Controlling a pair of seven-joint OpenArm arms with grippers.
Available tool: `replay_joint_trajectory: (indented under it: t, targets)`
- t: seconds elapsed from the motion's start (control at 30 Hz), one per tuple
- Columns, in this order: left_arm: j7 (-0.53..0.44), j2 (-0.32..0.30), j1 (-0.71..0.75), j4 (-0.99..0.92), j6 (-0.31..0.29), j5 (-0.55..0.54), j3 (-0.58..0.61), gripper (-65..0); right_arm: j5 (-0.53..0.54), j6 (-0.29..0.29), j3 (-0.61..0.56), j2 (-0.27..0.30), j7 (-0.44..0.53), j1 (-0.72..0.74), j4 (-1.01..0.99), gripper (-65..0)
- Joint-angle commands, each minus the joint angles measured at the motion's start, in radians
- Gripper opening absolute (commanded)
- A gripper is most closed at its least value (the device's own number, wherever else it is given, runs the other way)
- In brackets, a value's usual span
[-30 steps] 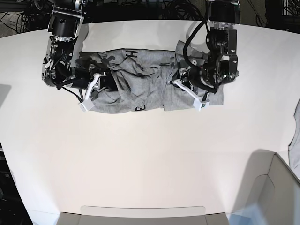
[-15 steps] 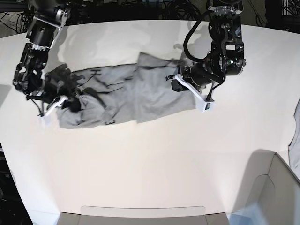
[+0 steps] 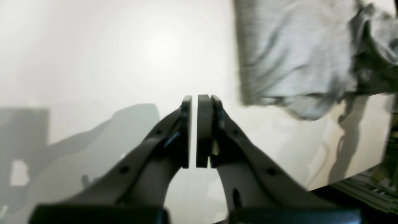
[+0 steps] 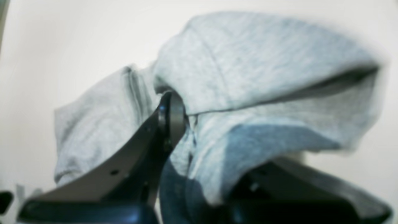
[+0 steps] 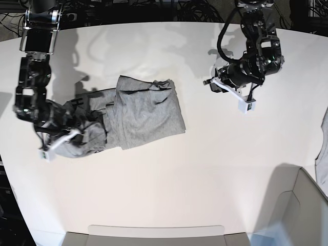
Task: Fold the T-shirt properly
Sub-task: 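Lift the strip end with right gripper and fold it over the shirt, then lower the folded end onto the shirt and open right gripper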
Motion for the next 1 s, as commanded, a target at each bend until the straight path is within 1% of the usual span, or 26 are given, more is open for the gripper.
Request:
replay_joint_trajectory:
  t: [0.0, 0.07, 0.17, 0.27, 0.33, 0.47, 0.5, 0.57, 0.67, 0.73, 0.77, 0.83, 0.9, 0.97]
  targets:
    - [0.007, -0.002, -0.011, 0.017, -0.003, -0.017, -0.013, -62.0, 0.006, -0.045, -0.046, 0.001, 0.004, 0.021, 0.045, -65.0]
    - [0.021, -0.005, -0.011, 0.017, -0.003, -0.017, -0.029, -62.0, -0.031, -0.135, -0.17, -0.002, 0.001, 0.04, 0.087, -65.0]
    - [0.025, -0.005, -0.011, 0.017, -0.003, -0.017, -0.048, -62.0, -0.058, -0.255, -0.347, -0.004, -0.034, 0.072, 0.096, -65.0]
    - [0.025, -0.005, -0.011, 0.017, -0.005, -0.017, -0.065, -62.0, -0.06, -0.347, -0.482, -0.027, -0.042, 0.095, 0.094, -65.0]
    - [0.025, -0.005, -0.011, 0.017, -0.005, -0.017, -0.071, -62.0, -0.075, -0.396, -0.546, -0.04, -0.044, 0.109, 0.091, -65.0]
    - [0.025, -0.005, -0.011, 0.017, -0.005, -0.017, -0.068, -62.0, -0.175, -0.467, -0.655, -0.085, -0.05, 0.139, 0.039, -65.0]
    - [0.025, -0.005, -0.011, 0.017, -0.005, -0.017, -0.065, -62.0, -0.21, -0.485, -0.678, -0.094, -0.071, 0.148, 0.028, -65.0]
    - [0.025, -0.005, -0.011, 0.017, -0.005, -0.017, -0.065, -62.0, -0.29, -0.528, -0.701, -0.132, -0.13, 0.162, 0.016, -65.0]
    - [0.025, -0.005, -0.011, 0.016, -0.005, -0.017, -0.068, -62.0, -0.423, -0.563, -0.703, -0.189, -0.192, 0.165, 0.024, -52.6]
    - [0.025, -0.005, -0.011, 0.016, -0.005, -0.017, -0.066, -62.0, -0.508, -0.562, -0.706, -0.217, -0.211, 0.164, 0.05, -44.1]
    - [0.025, -0.005, -0.011, 0.016, -0.005, -0.017, -0.065, -62.0, -0.532, -0.562, -0.715, -0.226, -0.212, 0.164, 0.068, -41.0]
    - [0.025, -0.005, -0.011, 0.016, -0.005, -0.017, -0.065, -62.0, -0.542, -0.56, -0.764, -0.238, -0.228, 0.164, 0.113, -38.0]
    - [0.025, -0.005, -0.011, 0.016, -0.005, -0.017, -0.065, -62.0, -0.542, -0.559, -0.825, -0.244, -0.246, 0.17, 0.139, -38.3]
    - [0.025, -0.005, -0.011, 0.016, -0.005, -0.017, -0.065, -62.0, -0.542, -0.537, -0.882, -0.266, -0.254, 0.181, 0.152, -38.4]
